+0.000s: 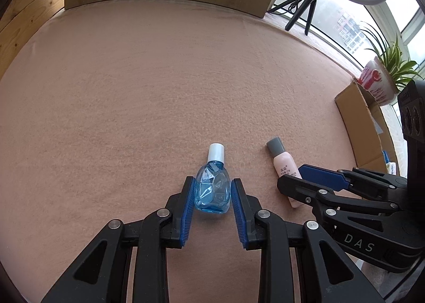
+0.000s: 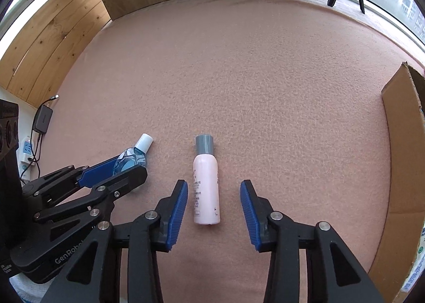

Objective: Organize objects
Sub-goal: 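Grasp the pink lotion bottle with the right tool, then carry both bottles into the box with both tools and release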

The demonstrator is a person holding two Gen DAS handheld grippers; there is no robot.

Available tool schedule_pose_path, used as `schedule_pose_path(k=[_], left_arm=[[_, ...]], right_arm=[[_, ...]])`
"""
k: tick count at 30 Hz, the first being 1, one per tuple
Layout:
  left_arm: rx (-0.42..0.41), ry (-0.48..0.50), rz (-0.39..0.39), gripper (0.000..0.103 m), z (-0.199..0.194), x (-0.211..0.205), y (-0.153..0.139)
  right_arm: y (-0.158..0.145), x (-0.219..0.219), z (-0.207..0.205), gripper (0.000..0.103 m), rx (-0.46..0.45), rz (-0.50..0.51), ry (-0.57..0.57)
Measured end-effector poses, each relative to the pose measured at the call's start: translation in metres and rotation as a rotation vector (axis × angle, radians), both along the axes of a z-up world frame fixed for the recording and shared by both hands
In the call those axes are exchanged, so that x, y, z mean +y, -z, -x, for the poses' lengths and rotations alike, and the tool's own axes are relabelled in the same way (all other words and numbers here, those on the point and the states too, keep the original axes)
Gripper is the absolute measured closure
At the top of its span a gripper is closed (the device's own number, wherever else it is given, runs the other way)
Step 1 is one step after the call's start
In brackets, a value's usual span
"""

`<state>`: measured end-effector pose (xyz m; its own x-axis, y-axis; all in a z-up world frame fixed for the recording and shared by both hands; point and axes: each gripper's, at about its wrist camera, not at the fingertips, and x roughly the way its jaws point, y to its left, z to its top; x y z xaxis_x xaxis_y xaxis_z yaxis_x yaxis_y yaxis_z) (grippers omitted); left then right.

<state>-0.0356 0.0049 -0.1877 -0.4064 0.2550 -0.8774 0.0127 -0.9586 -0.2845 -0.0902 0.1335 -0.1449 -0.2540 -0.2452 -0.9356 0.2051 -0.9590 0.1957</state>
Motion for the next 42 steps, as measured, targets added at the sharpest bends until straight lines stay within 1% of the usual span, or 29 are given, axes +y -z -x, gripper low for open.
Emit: schedule_pose_path(k=[2,3,4,5,10,11,14,21,23,25,29,33,36,38,40,42], left_arm=[[-0.003,-0.006,-0.009,0.074,0.0,-0.002,0.0],[-0.006,-0.011,-0.018,0.074,0.001,-0.002,0.001],[-0.01,-0.017,-0.029,0.074,0.002,-0.002,0.001],[-0.013,-0.021,-0.039,0.074,0.003,-0.003,0.001],[-0.016,-0.031,-0.067,0.074,0.005,-0.006,-0.001],[-0.015,-0.032,-0.069,0.076,0.005,-0.006,-0.003],[-0.005,-0.031,-0.072,0.077,0.006,-0.004,-0.009],[0.021,-0.015,-0.069,0.077,0.015,0.008,-0.022],[0.032,0.003,-0.037,0.077,0.016,0.015,-0.026],[0.031,0.009,-0.008,0.077,0.02,0.021,-0.024],[0.006,-0.006,-0.032,0.078,0.023,0.023,-0.015],[0.035,0.007,-0.038,0.078,0.024,0.03,-0.027],[0.065,0.021,-0.05,0.084,0.026,0.038,-0.041],[0.086,0.039,-0.046,0.084,0.028,0.046,-0.049],[0.096,0.054,-0.03,0.084,0.032,0.055,-0.05],[0.083,0.052,-0.044,0.084,0.035,0.059,-0.047]], right_arm=[[0.003,0.0,0.001,0.073,-0.003,-0.008,-0.002],[0.003,-0.001,0.001,0.077,0.006,-0.015,-0.004],[0.003,-0.001,0.001,0.083,0.009,-0.021,-0.008],[0.002,-0.001,0.001,0.085,0.01,-0.023,-0.01],[-0.002,0.009,-0.001,0.085,0.024,-0.005,0.012],[-0.004,0.012,-0.002,0.085,0.03,-0.003,0.016],[-0.01,0.022,-0.006,0.085,0.044,0.007,0.029],[-0.03,0.052,-0.015,0.085,0.083,0.036,0.088],[-0.037,0.062,-0.019,0.085,0.098,0.044,0.105],[-0.043,0.073,-0.021,0.085,0.11,0.045,0.122],[-0.052,0.093,-0.026,0.085,0.123,0.058,0.158],[-0.062,0.105,-0.03,0.085,0.148,0.074,0.18],[-0.07,0.114,-0.033,0.085,0.17,0.082,0.197],[-0.075,0.121,-0.035,0.085,0.183,0.084,0.211],[-0.08,0.129,-0.038,0.085,0.195,0.084,0.226],[-0.082,0.138,-0.04,0.085,0.201,0.084,0.243]])
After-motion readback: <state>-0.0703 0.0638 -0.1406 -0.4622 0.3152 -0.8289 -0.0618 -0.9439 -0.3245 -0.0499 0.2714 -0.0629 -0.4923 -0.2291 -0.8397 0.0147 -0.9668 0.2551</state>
